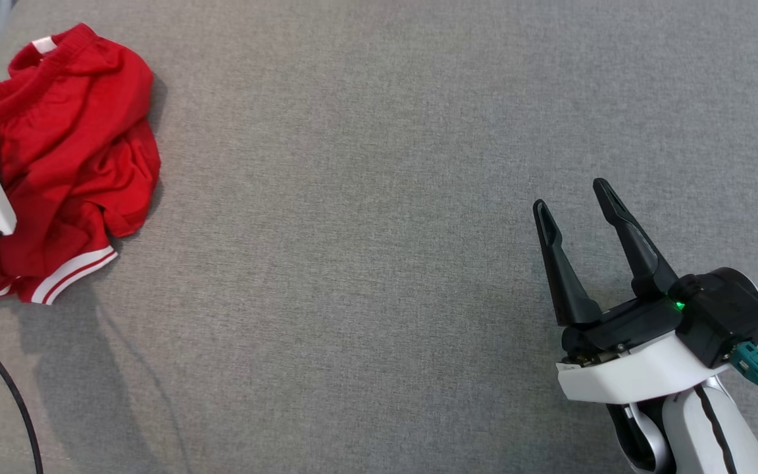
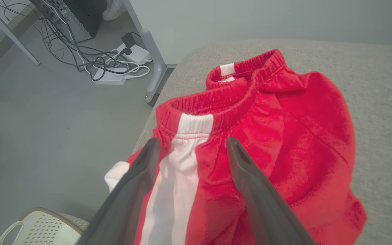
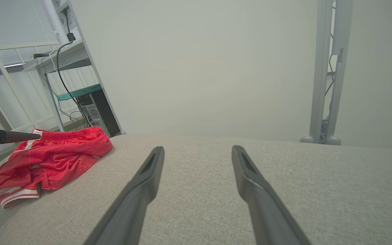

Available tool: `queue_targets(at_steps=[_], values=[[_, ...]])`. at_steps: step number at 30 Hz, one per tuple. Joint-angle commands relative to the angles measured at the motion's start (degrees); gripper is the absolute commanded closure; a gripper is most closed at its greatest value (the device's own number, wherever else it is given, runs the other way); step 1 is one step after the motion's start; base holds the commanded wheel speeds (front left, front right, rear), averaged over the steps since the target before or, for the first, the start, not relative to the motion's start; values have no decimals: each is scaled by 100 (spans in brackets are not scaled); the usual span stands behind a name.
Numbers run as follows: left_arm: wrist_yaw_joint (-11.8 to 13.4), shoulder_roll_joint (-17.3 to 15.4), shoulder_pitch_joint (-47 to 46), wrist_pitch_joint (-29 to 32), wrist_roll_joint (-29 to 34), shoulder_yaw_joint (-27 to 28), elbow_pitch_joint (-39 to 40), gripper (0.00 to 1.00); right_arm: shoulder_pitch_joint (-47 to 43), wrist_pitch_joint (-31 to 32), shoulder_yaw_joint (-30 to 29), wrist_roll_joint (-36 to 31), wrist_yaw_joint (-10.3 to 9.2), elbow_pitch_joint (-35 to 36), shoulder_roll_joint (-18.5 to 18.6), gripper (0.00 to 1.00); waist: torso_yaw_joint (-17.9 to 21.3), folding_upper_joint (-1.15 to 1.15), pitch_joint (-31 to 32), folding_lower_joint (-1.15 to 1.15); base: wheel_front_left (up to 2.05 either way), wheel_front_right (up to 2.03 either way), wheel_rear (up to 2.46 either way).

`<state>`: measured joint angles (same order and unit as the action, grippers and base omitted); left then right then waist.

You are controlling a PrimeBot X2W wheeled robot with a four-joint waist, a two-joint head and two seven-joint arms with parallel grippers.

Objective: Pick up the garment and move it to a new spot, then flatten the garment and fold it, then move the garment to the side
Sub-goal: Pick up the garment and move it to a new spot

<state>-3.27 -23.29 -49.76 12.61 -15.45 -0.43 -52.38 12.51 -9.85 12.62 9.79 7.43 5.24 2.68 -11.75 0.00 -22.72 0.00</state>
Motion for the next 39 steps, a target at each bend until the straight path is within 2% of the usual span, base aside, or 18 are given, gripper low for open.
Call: queue_targets(at_steps=[1,10,11,12,13,21,27,35,39], values=[[36,-64,-168,8,50,-13,-129,0,32,42,-2,-50,11,54,39,0,46,0,-77,0,0,0,0],[138,-202,-596,-23,37,-61,-727,0,110,83,115,-149,11,118,38,0,227,0,-279,0,0,0,0],[138,-219,-607,-60,51,-77,-773,25,122,54,138,-171,11,112,39,0,251,0,-289,0,0,0,0],[144,-231,-631,-77,50,-82,-820,76,124,24,140,-173,11,101,39,0,265,0,-295,0,0,0,0],[145,-246,-653,-112,34,-79,-861,100,123,2,126,-145,11,88,39,0,277,0,-299,0,0,0,0],[62,-209,-763,-379,44,-183,-1054,100,109,-106,106,-93,11,-27,38,0,244,0,-205,0,0,0,0],[-60,-113,-825,-847,-125,-124,-1013,100,110,-214,73,30,11,-175,38,0,163,0,107,0,0,0,0],[-277,100,-800,-1626,-468,6,-693,100,-27,-347,-32,209,11,-402,38,0,57,0,724,0,0,0,0],[-332,350,-668,-1897,-646,10,-385,100,-151,-408,-146,309,11,-520,38,0,15,0,1053,0,0,0,0]])
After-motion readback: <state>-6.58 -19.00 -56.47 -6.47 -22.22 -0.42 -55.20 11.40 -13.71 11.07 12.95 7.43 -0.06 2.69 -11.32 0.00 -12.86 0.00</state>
